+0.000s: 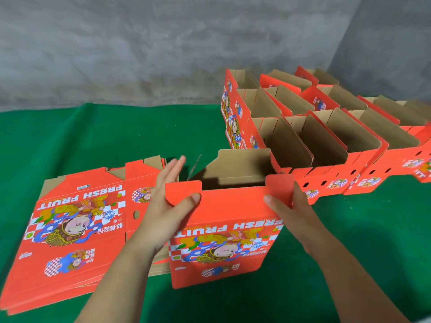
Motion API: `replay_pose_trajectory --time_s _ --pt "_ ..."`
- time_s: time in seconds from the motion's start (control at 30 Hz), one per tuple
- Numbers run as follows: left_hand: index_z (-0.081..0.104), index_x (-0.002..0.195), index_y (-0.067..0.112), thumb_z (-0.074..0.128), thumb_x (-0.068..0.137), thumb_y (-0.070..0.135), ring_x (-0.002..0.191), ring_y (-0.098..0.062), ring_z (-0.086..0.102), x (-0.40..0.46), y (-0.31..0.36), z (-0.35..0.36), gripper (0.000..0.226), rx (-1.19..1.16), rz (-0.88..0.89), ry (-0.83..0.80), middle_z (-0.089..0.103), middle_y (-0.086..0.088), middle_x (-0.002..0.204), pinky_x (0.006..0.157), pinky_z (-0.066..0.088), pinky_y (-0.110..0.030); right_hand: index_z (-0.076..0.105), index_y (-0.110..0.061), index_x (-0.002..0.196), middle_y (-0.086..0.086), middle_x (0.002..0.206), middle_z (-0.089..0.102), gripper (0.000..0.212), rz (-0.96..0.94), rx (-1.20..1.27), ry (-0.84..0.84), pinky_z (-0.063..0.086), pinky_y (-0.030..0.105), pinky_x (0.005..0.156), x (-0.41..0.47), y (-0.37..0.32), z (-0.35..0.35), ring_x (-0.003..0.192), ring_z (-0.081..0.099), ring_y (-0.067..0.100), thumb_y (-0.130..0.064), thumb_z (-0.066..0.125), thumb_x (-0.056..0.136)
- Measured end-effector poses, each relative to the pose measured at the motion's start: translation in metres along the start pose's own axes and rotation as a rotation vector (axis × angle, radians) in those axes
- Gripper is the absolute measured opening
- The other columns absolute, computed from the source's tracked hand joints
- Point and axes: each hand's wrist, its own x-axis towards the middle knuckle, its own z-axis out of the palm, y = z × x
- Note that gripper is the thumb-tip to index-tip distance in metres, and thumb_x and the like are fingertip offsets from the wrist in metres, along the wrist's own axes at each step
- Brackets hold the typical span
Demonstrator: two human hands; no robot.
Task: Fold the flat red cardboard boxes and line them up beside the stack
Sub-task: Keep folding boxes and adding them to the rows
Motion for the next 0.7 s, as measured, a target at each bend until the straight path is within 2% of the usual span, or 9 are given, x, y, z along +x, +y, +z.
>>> replay_pose_trajectory --time_s 0.1,0.2,0.3,0.37,0.43,0.5,0.57,0.6,0.7 --pt "0.070 0.132 0.037 0.077 0.067 0.039 0.147 -0.009 0.044 -0.001 -0.012 -0.009 0.066 -0.324 -0.093 -0.103 0.049 0.023 0.155 0.122 0.036 -0.051 0.045 -0.039 0.143 0.008 0.143 0.049 0.075 -0.130 0.109 0.024 0.052 0.050 0.105 -0.008 0.007 0.006 0.126 0.060 0.025 -0.046 0.079 0.076" --pt "0.057 0.143 0.048 0.079 0.064 0.040 0.131 -0.033 0.058 -0.009 -0.019 -0.015 0.082 -0.389 -0.171 -0.087 0.063 -0.009 0.140 0.113 0.044 -0.051 0.038 -0.040 0.153 0.007 0.145 0.056 0.087 -0.101 0.197 -0.010 0.048 0.052 0.110 -0.010 0.015 0.006 0.132 0.057 0.028 -0.046 0.077 0.076" --pt "0.041 0.139 0.076 0.075 0.068 0.062 0.149 -0.023 0.036 -0.016 -0.014 -0.016 0.080 -0.123 -0.141 -0.082 0.038 0.000 0.158 0.125 0.029 -0.055 0.055 -0.065 0.127 0.007 0.141 0.056 0.047 -0.134 0.077 0.002 0.045 0.055 0.111 -0.011 0.011 0.009 0.130 0.057 0.026 -0.040 0.071 0.091" --pt "0.040 0.130 0.084 0.066 0.073 0.071 0.154 -0.007 0.011 -0.021 -0.014 -0.013 0.064 0.105 -0.020 -0.055 0.014 0.013 0.171 0.128 0.013 -0.047 0.058 -0.064 0.121 0.004 0.147 0.049 0.033 -0.161 0.026 0.036 0.039 0.052 0.117 -0.013 0.009 0.011 0.137 0.049 0.020 -0.051 0.061 0.091" --pt "0.039 0.143 0.070 0.055 0.078 0.077 0.152 0.005 -0.007 -0.025 -0.020 -0.011 0.068 0.269 0.070 0.009 -0.019 0.031 0.168 0.124 0.002 -0.040 0.041 -0.057 0.144 -0.003 0.164 0.028 0.060 -0.136 -0.036 0.072 0.023 0.050 0.126 -0.014 0.014 0.016 0.153 0.026 0.013 -0.068 0.048 0.085" --pt "0.021 0.162 0.051 0.044 0.080 0.083 0.154 0.004 -0.018 -0.025 -0.029 -0.007 0.091 0.282 -0.017 0.090 -0.030 0.032 0.164 0.126 -0.002 -0.039 0.016 -0.055 0.156 -0.017 0.168 0.019 0.084 0.004 0.051 0.071 0.019 0.050 0.127 -0.015 0.023 0.020 0.155 0.020 0.008 -0.083 0.039 0.080" --pt "0.012 0.167 0.038 0.039 0.084 0.083 0.155 0.002 -0.018 -0.024 -0.037 -0.002 0.098 0.221 -0.143 0.170 -0.019 0.017 0.172 0.128 -0.003 -0.039 0.033 -0.065 0.141 -0.027 0.150 0.044 0.056 0.067 0.137 0.094 0.034 0.050 0.120 -0.016 0.029 0.024 0.141 0.044 0.006 -0.084 0.036 0.088" --pt "0.018 0.166 0.034 0.039 0.088 0.078 0.157 -0.001 -0.011 -0.024 -0.040 0.002 0.093 0.163 -0.189 0.205 -0.005 0.014 0.174 0.130 0.002 -0.042 0.041 -0.060 0.132 -0.024 0.139 0.054 0.043 0.090 0.148 0.140 0.043 0.050 0.112 -0.014 0.032 0.024 0.130 0.054 0.007 -0.078 0.040 0.093" --pt "0.030 0.162 0.030 0.054 0.105 0.047 0.157 -0.016 0.019 -0.025 -0.045 0.015 0.063 -0.040 -0.205 0.325 0.017 0.023 0.163 0.119 0.035 -0.065 0.044 -0.038 0.117 -0.008 0.122 0.061 0.049 0.123 0.154 0.299 0.052 0.033 0.085 -0.006 0.033 0.018 0.107 0.064 0.005 -0.074 0.059 0.087"
